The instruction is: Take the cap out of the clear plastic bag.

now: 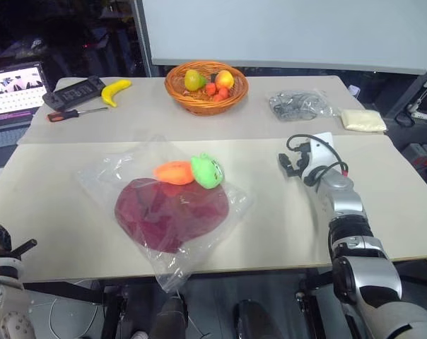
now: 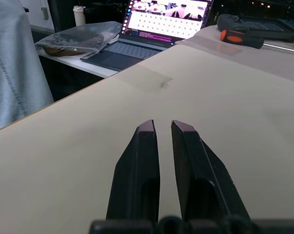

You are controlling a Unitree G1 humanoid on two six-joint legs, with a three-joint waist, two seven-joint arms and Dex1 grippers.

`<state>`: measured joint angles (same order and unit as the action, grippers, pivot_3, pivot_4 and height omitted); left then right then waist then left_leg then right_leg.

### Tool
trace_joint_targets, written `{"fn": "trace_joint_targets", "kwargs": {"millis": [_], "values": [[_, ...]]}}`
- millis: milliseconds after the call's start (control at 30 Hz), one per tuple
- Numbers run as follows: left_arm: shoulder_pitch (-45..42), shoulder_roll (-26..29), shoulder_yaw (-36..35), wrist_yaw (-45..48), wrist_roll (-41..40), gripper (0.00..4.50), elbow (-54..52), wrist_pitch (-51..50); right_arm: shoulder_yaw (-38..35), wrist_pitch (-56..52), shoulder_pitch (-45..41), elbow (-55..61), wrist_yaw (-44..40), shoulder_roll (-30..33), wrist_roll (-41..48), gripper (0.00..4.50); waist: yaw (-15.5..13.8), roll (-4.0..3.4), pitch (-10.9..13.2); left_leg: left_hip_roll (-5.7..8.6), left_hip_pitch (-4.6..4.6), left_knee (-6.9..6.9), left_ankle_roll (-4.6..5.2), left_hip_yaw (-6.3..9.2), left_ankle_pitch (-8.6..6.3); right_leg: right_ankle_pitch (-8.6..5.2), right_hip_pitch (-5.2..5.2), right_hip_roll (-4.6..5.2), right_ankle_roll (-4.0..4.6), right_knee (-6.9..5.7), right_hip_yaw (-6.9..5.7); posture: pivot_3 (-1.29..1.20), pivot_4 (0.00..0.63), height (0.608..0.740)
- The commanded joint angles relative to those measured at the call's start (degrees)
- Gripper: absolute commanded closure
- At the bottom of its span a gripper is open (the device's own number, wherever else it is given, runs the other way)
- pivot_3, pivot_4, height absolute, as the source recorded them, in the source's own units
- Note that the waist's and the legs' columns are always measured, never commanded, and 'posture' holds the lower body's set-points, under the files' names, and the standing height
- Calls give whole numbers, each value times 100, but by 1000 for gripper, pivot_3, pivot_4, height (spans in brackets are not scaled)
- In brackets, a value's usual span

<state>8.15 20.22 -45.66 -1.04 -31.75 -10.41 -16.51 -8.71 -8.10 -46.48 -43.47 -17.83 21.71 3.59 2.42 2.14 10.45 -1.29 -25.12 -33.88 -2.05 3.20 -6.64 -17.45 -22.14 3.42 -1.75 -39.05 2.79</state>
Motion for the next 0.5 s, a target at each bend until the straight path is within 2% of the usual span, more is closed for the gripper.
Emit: {"fn": "trace_joint_targets", "kwargs": {"millis": [33,133,233,367,433,500], "values": [[-293,672,284,709,-253,3924,-291,-289,-188,-450,-316,474,-413,210,392,92,1,0,0,0,0,0,0,0,0,0,0,0,0,0,0,0,150,740],[-578,2030,977,2258,-663,3924,-797,-919,-1,-1384,-978,770,-2068,645,949,92,-47,-12,31,-17,-14,-8,-10,8,10,3,-10,-13,9,-17,-29,0,150,740],[-217,2814,1194,3081,-1096,3924,-1744,-1410,534,-2581,-973,1873,-3586,1157,1452,92,4,-48,37,-39,-14,-7,-15,-13,15,27,-7,-22,16,13,-21,0,150,740],[574,3271,744,4069,-2419,3924,-2752,-2258,632,-3906,-864,3122,-4582,1437,2512,92,108,-54,27,-64,-2,8,-3,-41,-26,13,-2,-29,32,46,-6,0,150,740],[864,3444,647,4266,-2601,3924,-2985,-2505,821,-4227,-656,3852,-5079,1521,2948,92,133,-59,33,-84,-17,12,-4,-34,-37,-1,-19,-49,49,37,-7,0,150,740],[907,3490,631,4299,-2597,3924,-2981,-2554,1209,-4165,-599,4211,-5129,1407,2842,92,128,-68,41,-81,-18,11,-1,-30,-40,-26,-31,-51,55,6,-8,0,150,740]]}}
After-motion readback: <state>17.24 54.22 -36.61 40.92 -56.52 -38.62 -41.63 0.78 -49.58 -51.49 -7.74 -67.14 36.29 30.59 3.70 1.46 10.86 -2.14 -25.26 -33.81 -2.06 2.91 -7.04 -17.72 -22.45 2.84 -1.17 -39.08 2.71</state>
